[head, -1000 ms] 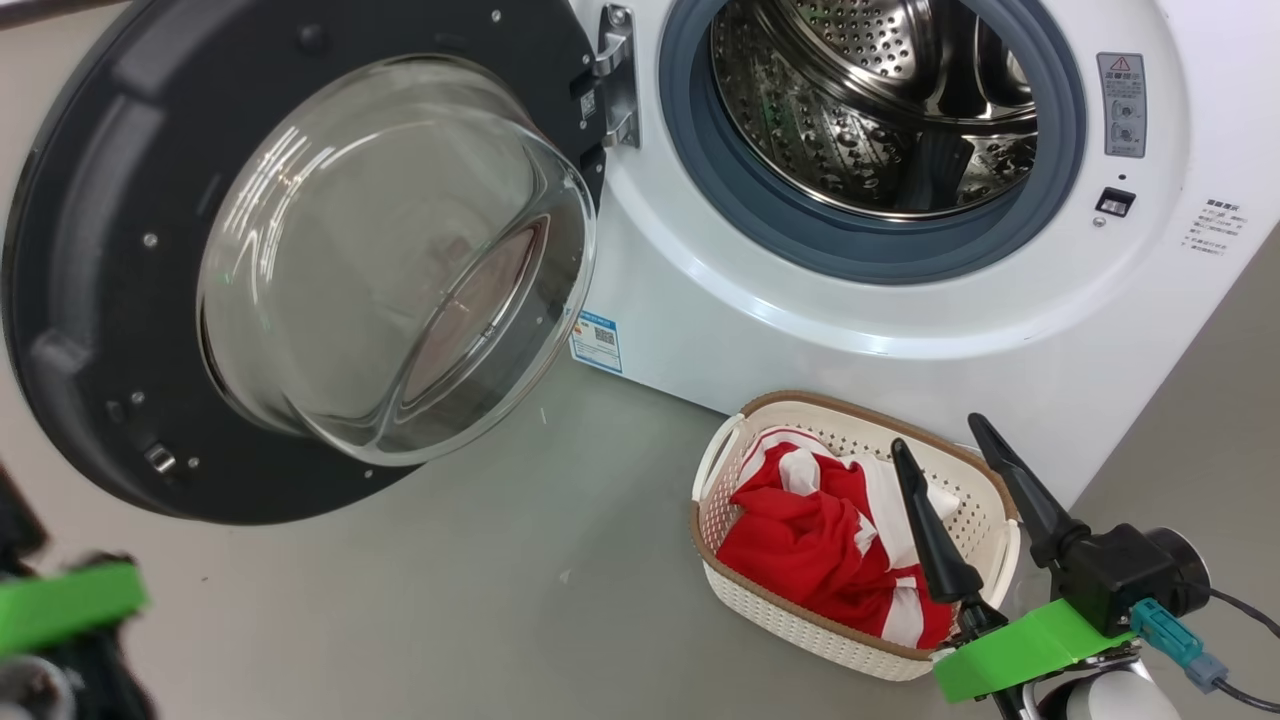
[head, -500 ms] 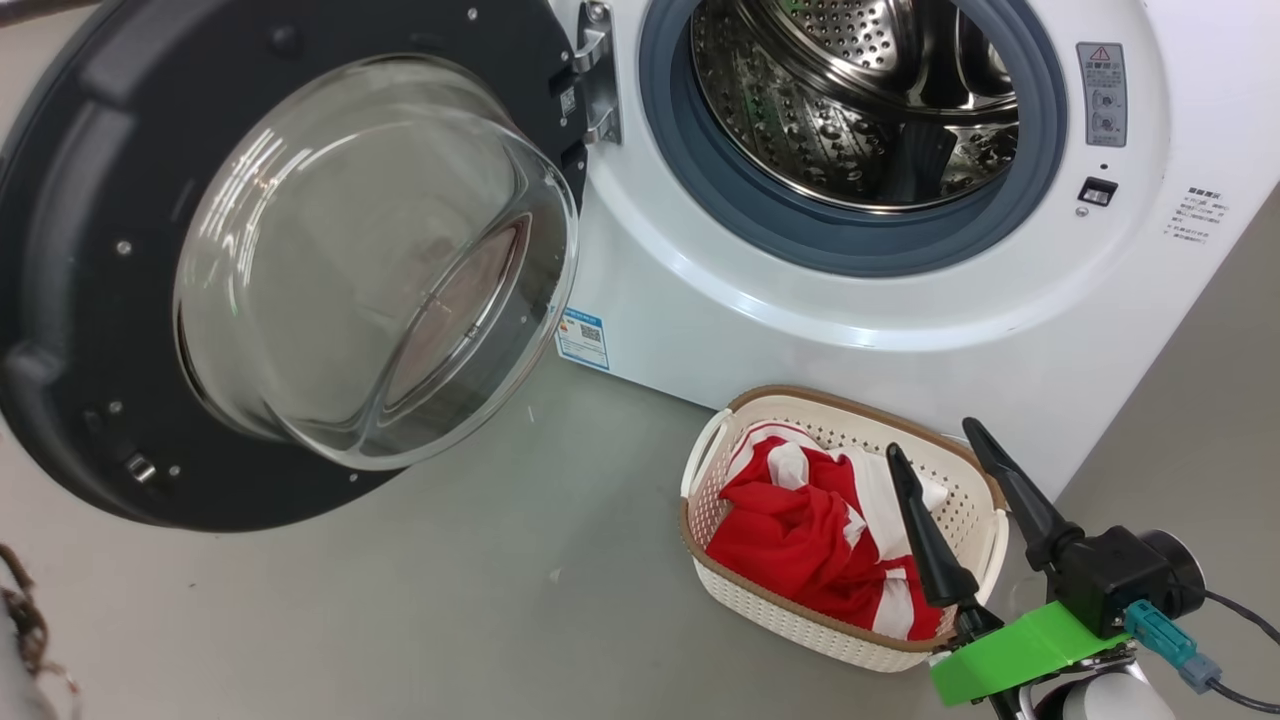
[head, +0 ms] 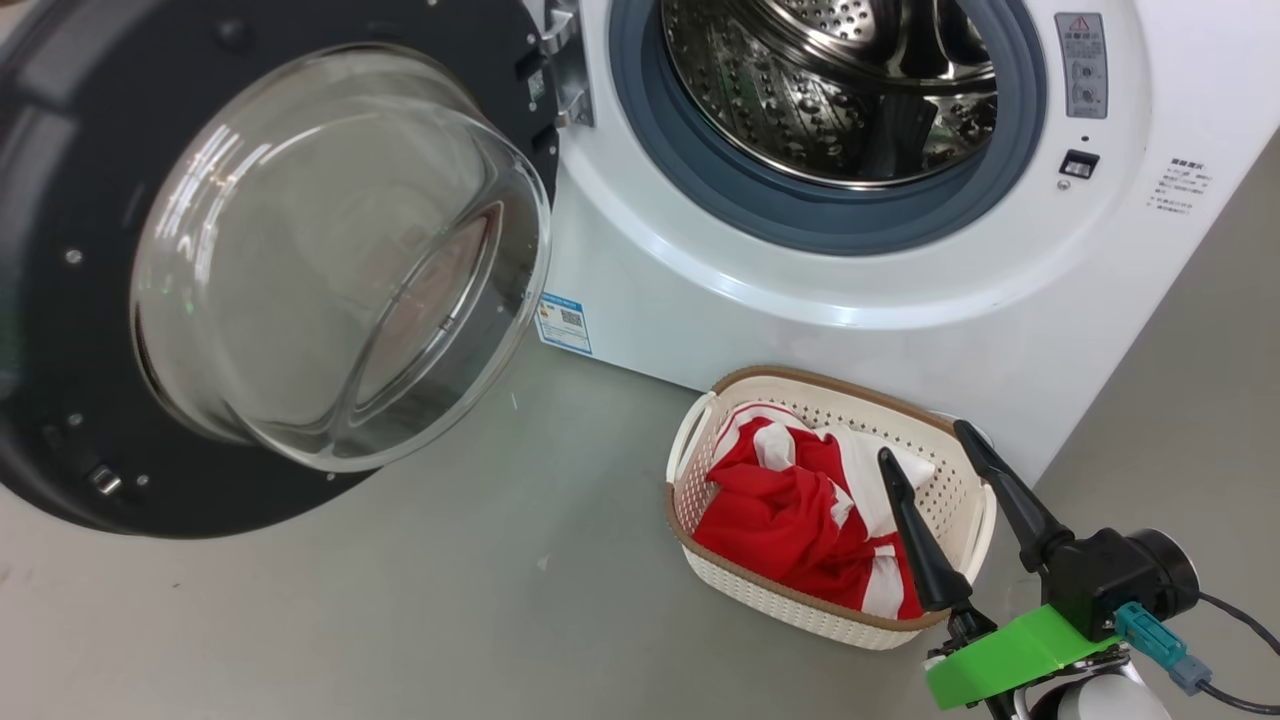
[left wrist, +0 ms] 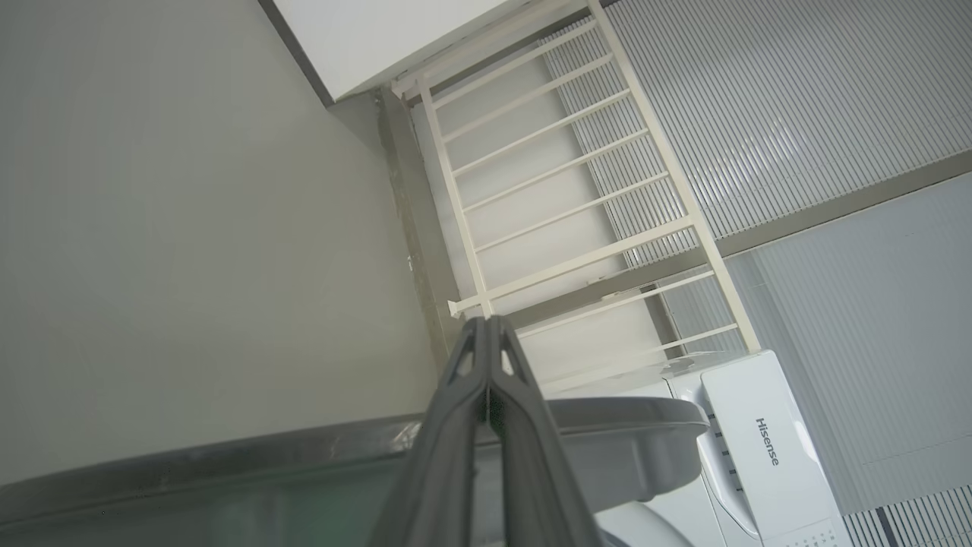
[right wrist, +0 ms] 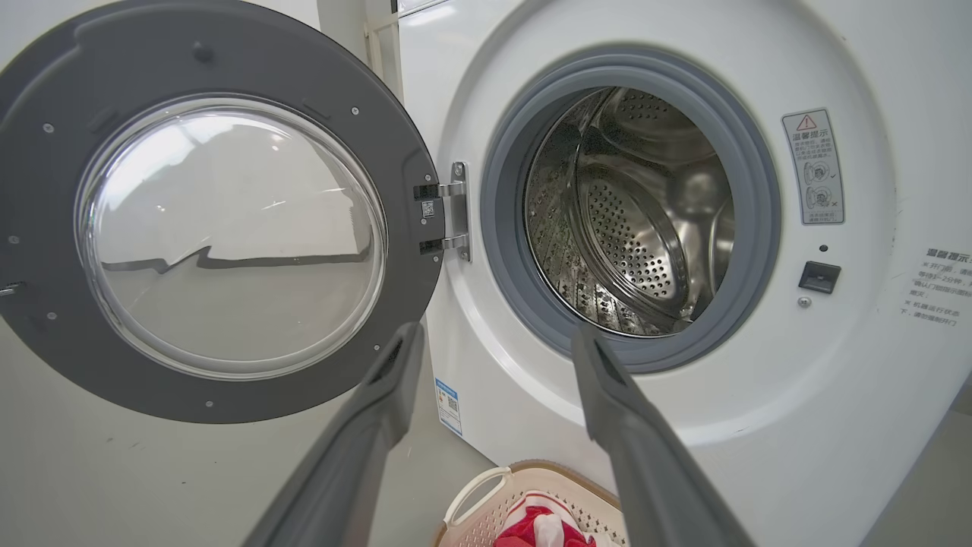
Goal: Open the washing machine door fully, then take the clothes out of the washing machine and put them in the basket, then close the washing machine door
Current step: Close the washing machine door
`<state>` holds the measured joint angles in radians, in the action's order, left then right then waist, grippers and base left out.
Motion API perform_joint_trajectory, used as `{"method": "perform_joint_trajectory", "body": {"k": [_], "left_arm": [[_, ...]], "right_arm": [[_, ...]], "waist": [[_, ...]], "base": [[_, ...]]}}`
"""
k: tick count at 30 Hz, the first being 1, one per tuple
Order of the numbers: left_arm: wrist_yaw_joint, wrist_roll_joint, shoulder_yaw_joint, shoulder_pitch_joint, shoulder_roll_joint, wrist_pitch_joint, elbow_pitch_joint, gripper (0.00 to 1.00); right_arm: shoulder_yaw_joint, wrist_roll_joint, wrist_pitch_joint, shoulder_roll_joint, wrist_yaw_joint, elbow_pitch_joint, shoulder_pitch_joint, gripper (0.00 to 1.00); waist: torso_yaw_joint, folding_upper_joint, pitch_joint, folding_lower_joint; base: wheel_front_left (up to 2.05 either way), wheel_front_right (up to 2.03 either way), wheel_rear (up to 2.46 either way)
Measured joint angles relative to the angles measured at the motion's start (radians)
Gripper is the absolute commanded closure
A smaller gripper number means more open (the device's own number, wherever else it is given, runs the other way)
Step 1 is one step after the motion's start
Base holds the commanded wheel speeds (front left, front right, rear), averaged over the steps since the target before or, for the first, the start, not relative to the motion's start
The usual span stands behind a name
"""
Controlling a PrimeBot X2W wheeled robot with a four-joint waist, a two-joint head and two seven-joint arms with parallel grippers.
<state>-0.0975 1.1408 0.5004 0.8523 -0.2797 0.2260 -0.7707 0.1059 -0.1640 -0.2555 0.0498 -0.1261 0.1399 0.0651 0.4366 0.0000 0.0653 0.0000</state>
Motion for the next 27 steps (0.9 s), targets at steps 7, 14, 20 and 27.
{"method": "perform_joint_trajectory", "body": {"k": [7, 14, 20, 27], "left_arm": [[-0.009, 0.005, -0.010, 0.043, -0.032, 0.045, -0.091, 1.00], [0.003, -0.007, -0.040, 0.044, -0.064, 0.101, -0.146, 1.00], [0.036, 0.003, -0.045, 0.044, -0.089, 0.183, -0.164, 1.00], [0.055, 0.015, -0.057, 0.044, -0.101, 0.275, -0.165, 1.00]], "right_arm": [[0.017, 0.005, 0.000, 0.012, 0.000, 0.004, 0.001, 0.00], [0.032, 0.004, 0.000, 0.025, 0.000, 0.006, 0.003, 0.00], [0.043, 0.004, 0.000, 0.025, 0.000, 0.006, 0.003, 0.00], [0.043, 0.004, 0.000, 0.025, 0.000, 0.005, 0.003, 0.00]], "waist": [[-0.015, 0.0000, 0.016, 0.0000], [-0.030, 0.0000, 0.021, 0.0000], [-0.031, 0.0000, 0.020, 0.0000], [-0.023, 0.0000, 0.021, 0.0000]], "base": [[0.00, 0.00, 0.00], [0.00, 0.00, 0.00], [0.00, 0.00, 0.00], [0.00, 0.00, 0.00]]}}
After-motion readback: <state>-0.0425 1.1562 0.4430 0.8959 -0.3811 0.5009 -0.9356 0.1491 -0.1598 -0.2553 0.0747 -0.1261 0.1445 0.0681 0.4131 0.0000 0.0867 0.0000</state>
